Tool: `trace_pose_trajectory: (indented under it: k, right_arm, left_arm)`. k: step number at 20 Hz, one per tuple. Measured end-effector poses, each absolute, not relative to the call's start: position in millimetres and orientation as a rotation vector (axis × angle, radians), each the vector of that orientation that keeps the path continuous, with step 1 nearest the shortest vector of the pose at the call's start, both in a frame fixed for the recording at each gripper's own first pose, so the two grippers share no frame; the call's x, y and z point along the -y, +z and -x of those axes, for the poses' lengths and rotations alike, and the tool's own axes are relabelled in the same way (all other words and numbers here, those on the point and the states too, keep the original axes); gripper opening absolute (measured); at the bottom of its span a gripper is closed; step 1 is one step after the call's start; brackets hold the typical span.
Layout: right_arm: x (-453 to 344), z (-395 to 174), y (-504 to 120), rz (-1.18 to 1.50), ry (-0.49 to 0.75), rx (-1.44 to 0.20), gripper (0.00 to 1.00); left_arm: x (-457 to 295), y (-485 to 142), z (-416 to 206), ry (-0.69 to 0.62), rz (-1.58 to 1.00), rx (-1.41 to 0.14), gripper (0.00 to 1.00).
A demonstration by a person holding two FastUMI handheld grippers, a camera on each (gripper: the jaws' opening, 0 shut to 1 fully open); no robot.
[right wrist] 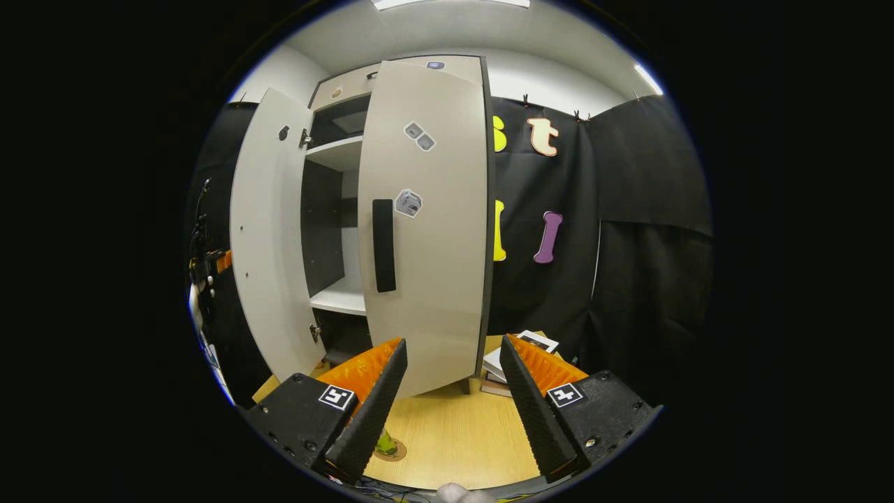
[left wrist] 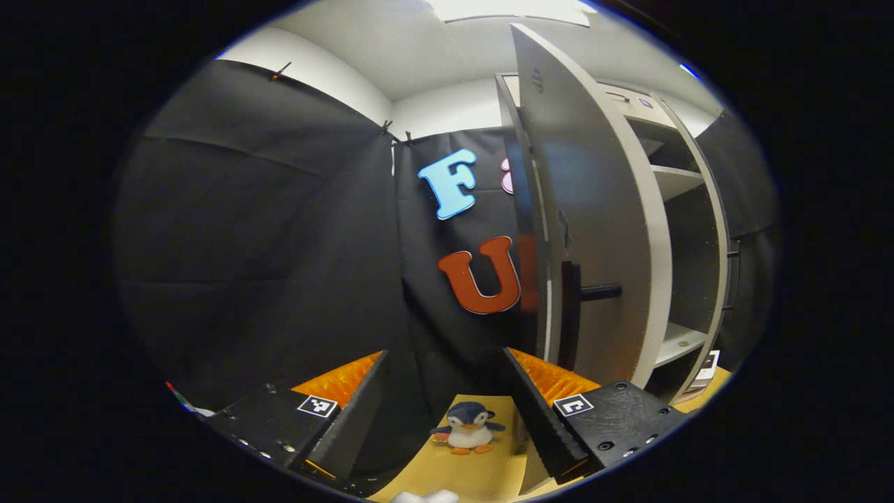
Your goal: Grasp the bottle in the cabinet with the left hand and place it on the coaster, then close the right door with the right hand and the left door with the left hand.
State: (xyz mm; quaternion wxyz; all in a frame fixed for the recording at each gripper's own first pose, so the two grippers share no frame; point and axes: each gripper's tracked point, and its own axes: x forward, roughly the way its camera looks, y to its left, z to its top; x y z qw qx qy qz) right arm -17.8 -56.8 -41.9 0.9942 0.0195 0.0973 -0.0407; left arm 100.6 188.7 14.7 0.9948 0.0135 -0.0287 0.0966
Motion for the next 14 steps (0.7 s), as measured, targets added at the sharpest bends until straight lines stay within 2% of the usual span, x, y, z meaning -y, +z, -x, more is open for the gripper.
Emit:
trace_pose_trajectory:
  k: [5, 7, 8, 14]
  right_arm:
    - [59, 22, -41, -0.036, -0.065, -0.200, 0.82]
    - [61, 23, -40, -0.034, -0.058, -0.197, 0.82]
    - [62, 24, -40, -0.034, -0.053, -0.195, 0.82]
    - [76, 27, -38, -0.028, -0.022, -0.195, 0.82]
  left_arm:
    - [-180, 12, -95, 0.189, -0.023, 0.052, 0.87]
    - [-167, 13, -93, 0.184, -0.038, 0.057, 0.94]
    - [-158, 15, -93, 0.173, -0.045, 0.058, 0.86]
    - [-89, 19, -96, 0.106, -0.061, 0.059, 0.86]
